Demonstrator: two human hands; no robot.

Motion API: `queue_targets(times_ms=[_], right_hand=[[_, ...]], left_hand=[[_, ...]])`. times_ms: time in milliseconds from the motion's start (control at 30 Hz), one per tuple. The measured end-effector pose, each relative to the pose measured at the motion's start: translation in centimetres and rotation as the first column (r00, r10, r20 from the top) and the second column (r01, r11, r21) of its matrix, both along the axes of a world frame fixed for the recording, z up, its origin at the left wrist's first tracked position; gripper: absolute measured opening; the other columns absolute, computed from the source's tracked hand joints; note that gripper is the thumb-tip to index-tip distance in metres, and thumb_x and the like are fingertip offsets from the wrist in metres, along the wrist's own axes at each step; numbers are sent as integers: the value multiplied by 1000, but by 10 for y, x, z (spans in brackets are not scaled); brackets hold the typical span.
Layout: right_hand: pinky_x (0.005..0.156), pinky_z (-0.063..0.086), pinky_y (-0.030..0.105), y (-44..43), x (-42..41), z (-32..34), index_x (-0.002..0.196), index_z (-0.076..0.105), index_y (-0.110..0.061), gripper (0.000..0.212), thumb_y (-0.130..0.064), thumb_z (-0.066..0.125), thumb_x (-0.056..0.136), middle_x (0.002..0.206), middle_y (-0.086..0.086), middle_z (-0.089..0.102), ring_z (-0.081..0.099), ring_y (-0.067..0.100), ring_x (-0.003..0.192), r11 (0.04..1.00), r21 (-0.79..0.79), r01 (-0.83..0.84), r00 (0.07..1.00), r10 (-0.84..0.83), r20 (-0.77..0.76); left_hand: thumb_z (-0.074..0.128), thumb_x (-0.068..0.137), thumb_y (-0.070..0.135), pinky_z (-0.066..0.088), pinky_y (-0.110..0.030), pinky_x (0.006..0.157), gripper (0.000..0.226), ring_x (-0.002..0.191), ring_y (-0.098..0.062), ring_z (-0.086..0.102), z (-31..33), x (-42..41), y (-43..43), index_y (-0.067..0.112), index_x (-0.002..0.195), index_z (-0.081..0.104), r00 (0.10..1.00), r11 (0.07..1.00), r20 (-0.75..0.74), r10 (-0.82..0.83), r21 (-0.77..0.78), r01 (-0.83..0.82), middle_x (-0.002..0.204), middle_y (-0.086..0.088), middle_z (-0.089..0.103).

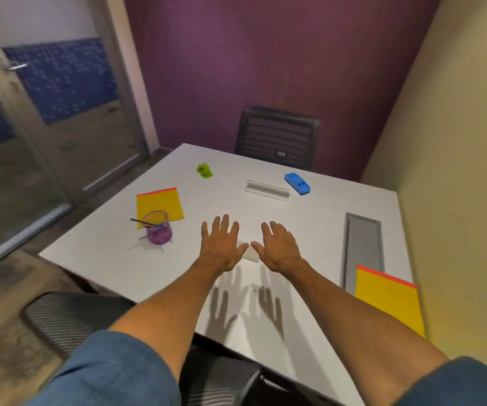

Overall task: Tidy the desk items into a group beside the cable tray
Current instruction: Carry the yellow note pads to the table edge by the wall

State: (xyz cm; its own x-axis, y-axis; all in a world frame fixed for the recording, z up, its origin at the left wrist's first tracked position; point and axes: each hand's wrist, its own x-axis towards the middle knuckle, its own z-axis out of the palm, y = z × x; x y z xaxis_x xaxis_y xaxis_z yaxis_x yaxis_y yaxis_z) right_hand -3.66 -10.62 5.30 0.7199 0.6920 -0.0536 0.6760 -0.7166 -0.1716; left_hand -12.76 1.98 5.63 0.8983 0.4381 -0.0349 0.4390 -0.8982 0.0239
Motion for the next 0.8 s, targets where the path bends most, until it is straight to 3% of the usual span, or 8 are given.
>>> queue_targets(times_ms=[333,467,600,800], right_hand=[[111,30,45,145,-135,42,144,31,-11,60,-50,37,98,149,16,33,32,33,137,993,81,-82,995,77,62],[107,32,44,188,-174,53,141,35,-11,59,-50,39,98,145,16,38,35,33,133,989,101,-108,992,101,77],[101,37,43,226,-193,59,136,40,-11,55,-50,40,97,135,14,44,41,33,124,983,110,-146,987,137,86],[103,37,44,282,-186,56,137,39,-10,57,-51,41,97,139,16,43,41,33,126,986,88,-140,988,133,79]], left_hand=[[34,97,56,9,-55,116,63,145,-28,15,44,-158,132,21,148,28,996,998,76,45,37,-48,158,-8,18],[32,97,57,2,-56,117,67,148,-29,8,48,-206,183,20,152,20,993,995,61,101,5,-102,161,-9,10],[27,97,59,-3,-56,116,69,149,-29,3,51,-229,228,22,153,15,986,987,55,160,-10,-159,162,-9,4],[27,97,59,-2,-58,116,69,149,-31,3,46,-226,286,21,153,17,984,985,54,173,-33,-171,162,-9,6]])
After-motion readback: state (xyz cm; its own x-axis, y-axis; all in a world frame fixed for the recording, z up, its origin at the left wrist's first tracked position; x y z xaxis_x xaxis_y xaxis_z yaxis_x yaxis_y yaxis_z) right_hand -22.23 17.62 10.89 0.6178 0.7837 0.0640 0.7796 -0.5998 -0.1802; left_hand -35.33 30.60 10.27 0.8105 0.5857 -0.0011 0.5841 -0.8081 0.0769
